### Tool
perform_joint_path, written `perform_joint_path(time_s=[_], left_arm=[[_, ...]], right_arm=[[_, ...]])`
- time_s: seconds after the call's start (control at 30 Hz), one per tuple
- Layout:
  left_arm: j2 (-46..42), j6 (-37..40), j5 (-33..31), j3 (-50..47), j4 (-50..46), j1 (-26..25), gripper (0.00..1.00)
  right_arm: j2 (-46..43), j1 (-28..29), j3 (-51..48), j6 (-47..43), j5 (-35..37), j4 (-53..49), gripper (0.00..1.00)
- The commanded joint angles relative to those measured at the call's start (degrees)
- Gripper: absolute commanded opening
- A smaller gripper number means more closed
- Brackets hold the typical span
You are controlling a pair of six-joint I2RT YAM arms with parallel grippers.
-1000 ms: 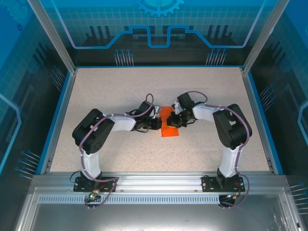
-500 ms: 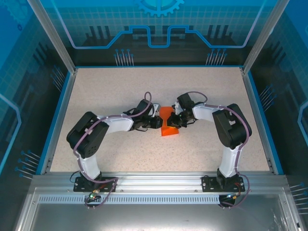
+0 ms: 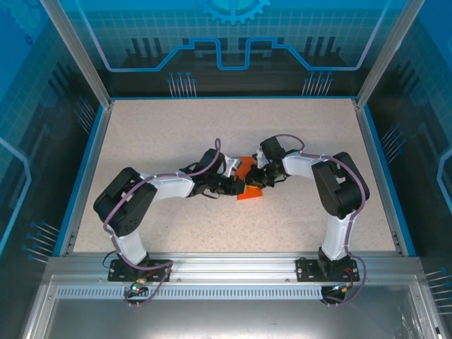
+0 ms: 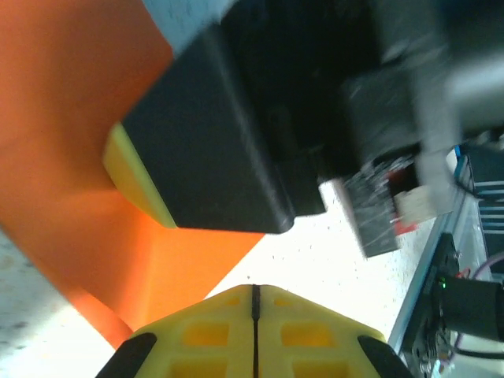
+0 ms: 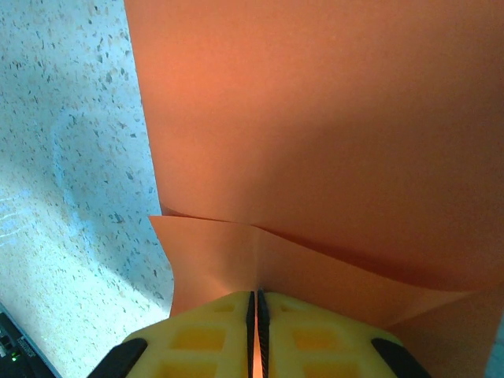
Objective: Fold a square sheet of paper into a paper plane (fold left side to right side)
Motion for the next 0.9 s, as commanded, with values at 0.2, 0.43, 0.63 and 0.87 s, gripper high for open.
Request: perform_joint_path(time_s=[0.2, 0.43, 0.63, 0.87], left_arm=[[4.5, -0.8, 2.1, 1.8, 0.1, -0.9, 0.07], [5.2, -0.4, -0.8, 2.2, -2.1, -0.9, 0.08], [5.7, -0.1, -3.1, 2.5, -4.3, -0.9, 0.08], [5.9, 0.0, -5.0, 2.6, -5.7, -0.9, 0.07]], right_arm=[[1.1, 0.1, -1.1, -0.1, 0.4, -2.2, 0.13], [1.0, 0.1, -1.1, -0.2, 0.4, -2.3, 0.13], [1.0, 0.1, -1.1, -0.3, 0.5, -2.4, 0.13], [1.0, 0.1, -1.1, -0.3, 0.5, -2.4, 0.13]])
